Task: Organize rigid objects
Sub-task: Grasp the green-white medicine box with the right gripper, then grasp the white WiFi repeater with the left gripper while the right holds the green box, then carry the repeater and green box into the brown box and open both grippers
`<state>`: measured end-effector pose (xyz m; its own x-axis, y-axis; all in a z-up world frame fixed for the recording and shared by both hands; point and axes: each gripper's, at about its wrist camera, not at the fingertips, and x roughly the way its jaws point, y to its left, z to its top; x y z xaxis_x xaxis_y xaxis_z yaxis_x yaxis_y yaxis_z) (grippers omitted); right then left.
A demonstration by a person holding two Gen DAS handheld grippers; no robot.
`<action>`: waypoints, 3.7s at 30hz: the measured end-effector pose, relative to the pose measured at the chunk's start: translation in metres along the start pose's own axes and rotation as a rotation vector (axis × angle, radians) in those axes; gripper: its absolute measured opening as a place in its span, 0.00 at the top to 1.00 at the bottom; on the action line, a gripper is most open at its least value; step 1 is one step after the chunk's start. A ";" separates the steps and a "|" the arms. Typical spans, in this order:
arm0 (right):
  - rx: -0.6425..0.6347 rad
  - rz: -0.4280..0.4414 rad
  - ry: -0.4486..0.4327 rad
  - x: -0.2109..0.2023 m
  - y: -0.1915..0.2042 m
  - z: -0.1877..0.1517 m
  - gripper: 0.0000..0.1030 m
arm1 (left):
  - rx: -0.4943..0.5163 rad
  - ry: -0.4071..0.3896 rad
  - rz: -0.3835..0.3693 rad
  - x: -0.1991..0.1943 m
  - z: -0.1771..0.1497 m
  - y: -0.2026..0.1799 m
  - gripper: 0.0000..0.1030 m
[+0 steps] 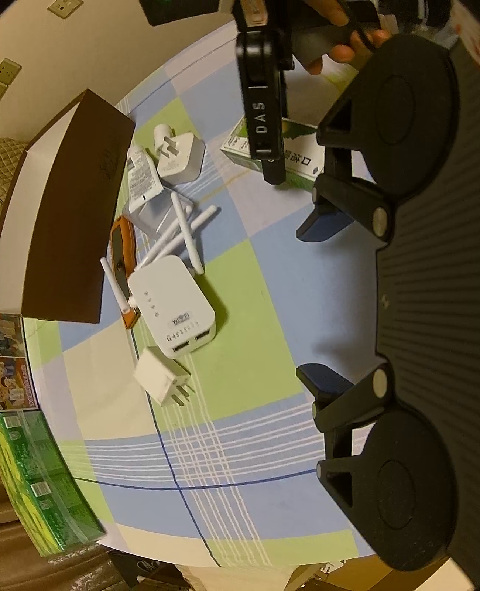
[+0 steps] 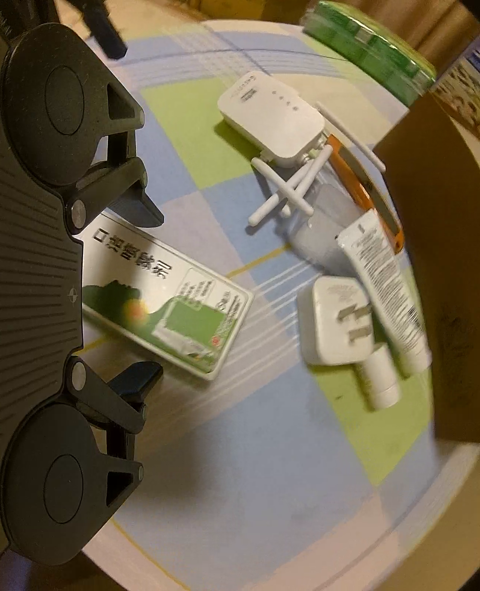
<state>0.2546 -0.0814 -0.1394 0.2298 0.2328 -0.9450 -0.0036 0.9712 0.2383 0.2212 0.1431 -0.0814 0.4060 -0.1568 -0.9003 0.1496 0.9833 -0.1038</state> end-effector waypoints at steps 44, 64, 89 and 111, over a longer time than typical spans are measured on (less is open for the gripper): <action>-0.150 -0.115 -0.157 -0.023 -0.108 0.016 0.48 | 0.474 -0.001 0.074 0.081 0.066 -0.032 0.43; -0.230 -0.118 -0.176 -0.021 -0.105 0.014 0.48 | 0.184 0.058 0.084 0.076 0.048 -0.021 0.49; -0.245 -0.034 -0.222 -0.044 -0.104 0.031 0.49 | 0.084 -0.073 0.049 0.025 0.059 -0.029 0.50; -0.295 0.112 -0.393 -0.106 -0.080 0.137 0.50 | 0.118 -0.285 0.058 -0.013 0.173 -0.060 0.50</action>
<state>0.3641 -0.1909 -0.0279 0.5615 0.3548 -0.7476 -0.3112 0.9276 0.2065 0.3630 0.0702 0.0101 0.6511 -0.1368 -0.7466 0.2154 0.9765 0.0089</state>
